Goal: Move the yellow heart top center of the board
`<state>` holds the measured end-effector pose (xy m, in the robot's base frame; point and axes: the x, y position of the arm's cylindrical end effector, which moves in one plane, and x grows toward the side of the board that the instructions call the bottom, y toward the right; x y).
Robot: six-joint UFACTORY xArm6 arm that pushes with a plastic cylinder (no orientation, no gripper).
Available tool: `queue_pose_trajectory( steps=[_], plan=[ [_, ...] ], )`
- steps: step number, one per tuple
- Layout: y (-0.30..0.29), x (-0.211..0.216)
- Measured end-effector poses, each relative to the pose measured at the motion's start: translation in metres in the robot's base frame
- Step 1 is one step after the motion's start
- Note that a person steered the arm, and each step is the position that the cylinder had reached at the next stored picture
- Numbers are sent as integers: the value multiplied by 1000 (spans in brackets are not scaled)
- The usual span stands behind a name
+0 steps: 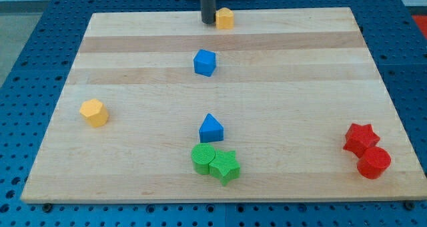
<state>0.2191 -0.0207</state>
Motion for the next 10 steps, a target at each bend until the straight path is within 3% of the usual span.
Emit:
queue_pose_trajectory(
  steps=[2,4,6,9,10],
  plan=[
    [16,4],
    [16,38],
    [43,38],
    [43,9],
    [37,19]
  ],
)
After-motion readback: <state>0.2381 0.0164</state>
